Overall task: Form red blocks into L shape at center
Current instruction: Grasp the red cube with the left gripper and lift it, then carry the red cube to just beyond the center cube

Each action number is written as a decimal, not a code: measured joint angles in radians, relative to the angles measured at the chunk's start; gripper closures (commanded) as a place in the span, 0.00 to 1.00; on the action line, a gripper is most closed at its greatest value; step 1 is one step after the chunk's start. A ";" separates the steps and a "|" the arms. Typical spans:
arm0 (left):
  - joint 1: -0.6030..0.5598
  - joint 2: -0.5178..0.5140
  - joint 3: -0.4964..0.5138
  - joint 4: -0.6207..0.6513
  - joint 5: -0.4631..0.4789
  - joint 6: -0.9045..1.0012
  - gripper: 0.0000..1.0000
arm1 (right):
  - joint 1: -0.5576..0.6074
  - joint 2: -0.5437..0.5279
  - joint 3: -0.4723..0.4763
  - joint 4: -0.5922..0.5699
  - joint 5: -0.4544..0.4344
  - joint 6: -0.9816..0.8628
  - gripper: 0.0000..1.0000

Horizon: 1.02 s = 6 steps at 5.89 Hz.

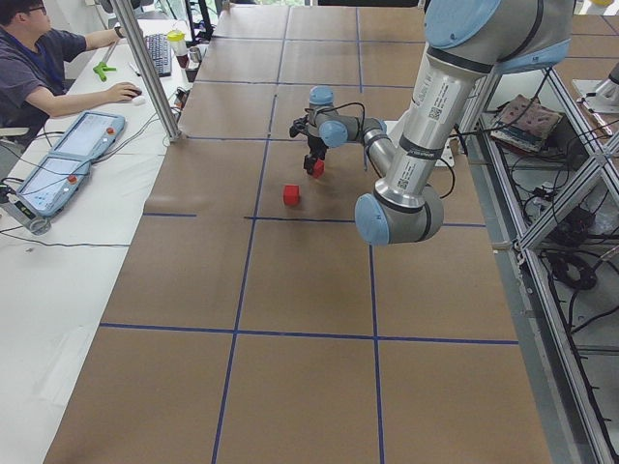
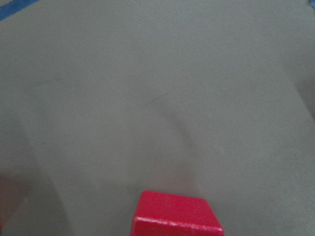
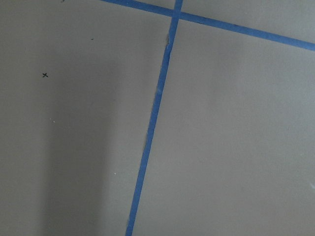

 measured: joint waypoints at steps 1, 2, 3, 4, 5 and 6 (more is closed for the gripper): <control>0.000 -0.003 0.006 0.000 -0.001 0.003 0.49 | 0.000 0.000 -0.001 0.000 0.000 0.000 0.01; 0.000 -0.005 0.008 0.000 -0.001 0.003 0.61 | 0.000 0.000 -0.001 0.000 0.000 0.000 0.01; -0.001 -0.007 0.006 0.002 -0.001 0.001 0.67 | 0.000 0.000 -0.001 0.000 0.000 0.002 0.01; -0.013 -0.016 -0.001 0.008 -0.004 -0.004 0.72 | 0.000 0.000 -0.001 0.000 0.001 0.002 0.01; -0.031 -0.031 -0.005 0.026 -0.007 -0.040 0.72 | 0.000 0.000 0.000 0.000 0.001 0.002 0.01; -0.039 -0.055 0.003 0.043 -0.008 -0.128 0.74 | 0.000 -0.001 0.001 0.000 0.002 0.002 0.01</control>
